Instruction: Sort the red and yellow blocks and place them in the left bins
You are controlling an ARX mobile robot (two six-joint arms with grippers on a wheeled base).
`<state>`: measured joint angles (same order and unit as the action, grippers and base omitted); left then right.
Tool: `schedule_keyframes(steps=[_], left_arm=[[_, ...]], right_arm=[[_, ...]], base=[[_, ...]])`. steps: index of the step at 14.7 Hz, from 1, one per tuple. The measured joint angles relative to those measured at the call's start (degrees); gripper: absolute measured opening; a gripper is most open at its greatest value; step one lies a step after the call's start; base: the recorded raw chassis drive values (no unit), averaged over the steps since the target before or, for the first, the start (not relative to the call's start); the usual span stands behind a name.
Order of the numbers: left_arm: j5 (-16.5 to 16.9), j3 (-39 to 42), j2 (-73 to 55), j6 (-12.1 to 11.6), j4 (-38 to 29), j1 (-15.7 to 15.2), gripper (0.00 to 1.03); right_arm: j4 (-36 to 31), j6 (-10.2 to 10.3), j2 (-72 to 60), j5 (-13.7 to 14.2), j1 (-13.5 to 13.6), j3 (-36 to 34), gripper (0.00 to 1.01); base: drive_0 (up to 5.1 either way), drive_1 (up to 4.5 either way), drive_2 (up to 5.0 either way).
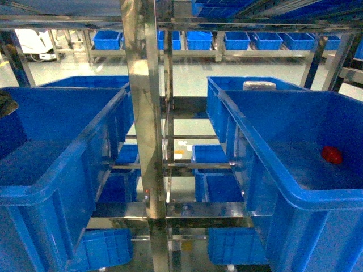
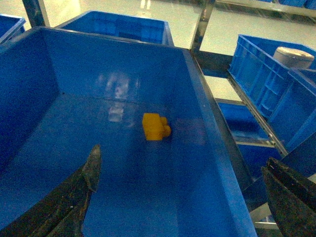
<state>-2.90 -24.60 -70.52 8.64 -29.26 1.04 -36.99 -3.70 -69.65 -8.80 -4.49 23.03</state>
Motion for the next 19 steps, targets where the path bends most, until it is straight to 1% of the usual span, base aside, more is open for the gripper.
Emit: schedule_keyframes(steps=[2,3,4,5,6,7,8,9,10,13,19], left_arm=[[0.0,0.0,0.0,0.17,0.02,0.0,0.98],[0.0,0.0,0.0,0.2,0.04,0.0,0.98],[2.21,3.08,-1.81,-2.1,-13.31,-0.83,0.89],[2.49,7.52,-1.4,-4.9,-21.24,-1.03,0.76],[2.58,11.02,0.87,-6.34,-24.2,-1.07,0.64],[2.75,14.08,7.93,-7.61,-23.12,-1.07,0.35],[2.75,18.47,15.58,-7.67,-18.62,-1.07,0.02],[2.95,23.28,20.26,-7.69,-16.98,-0.96,0.02],[2.86,23.45,24.55,-7.67,-14.64,-0.98,0.02],[2.78,23.45,27.61,-7.67,-12.04,-1.07,0.02],[2.86,23.71,33.05,-7.67,-6.91,-1.07,0.02]], right_arm=[[0.07,0.0,0.0,0.02,0.0,-0.02,0.98],[-2.03,0.17,-0.17,0.63,0.09,-0.35,0.97],[-11.54,1.62,-0.63,4.39,0.81,-3.43,0.85],[-14.56,2.25,1.33,7.17,2.54,-6.99,0.72],[-14.23,2.64,3.96,8.37,4.24,-9.55,0.59],[-12.61,2.75,10.01,8.63,4.46,-13.16,0.3],[-8.41,2.89,17.66,8.63,4.48,-17.2,0.02],[-7.85,2.91,22.32,8.63,4.48,-21.18,0.02],[-4.13,2.91,25.18,8.63,4.5,-22.18,0.02],[-2.69,2.91,28.83,8.66,4.48,-22.18,0.02],[2.49,2.91,34.32,8.63,4.48,-22.21,0.02]], base=[[0.0,0.0,0.0],[0.0,0.0,0.0],[0.0,0.0,0.0],[0.0,0.0,0.0],[0.0,0.0,0.0],[0.0,0.0,0.0],[0.0,0.0,0.0],[0.0,0.0,0.0],[0.0,0.0,0.0],[0.0,0.0,0.0],[0.0,0.0,0.0]])
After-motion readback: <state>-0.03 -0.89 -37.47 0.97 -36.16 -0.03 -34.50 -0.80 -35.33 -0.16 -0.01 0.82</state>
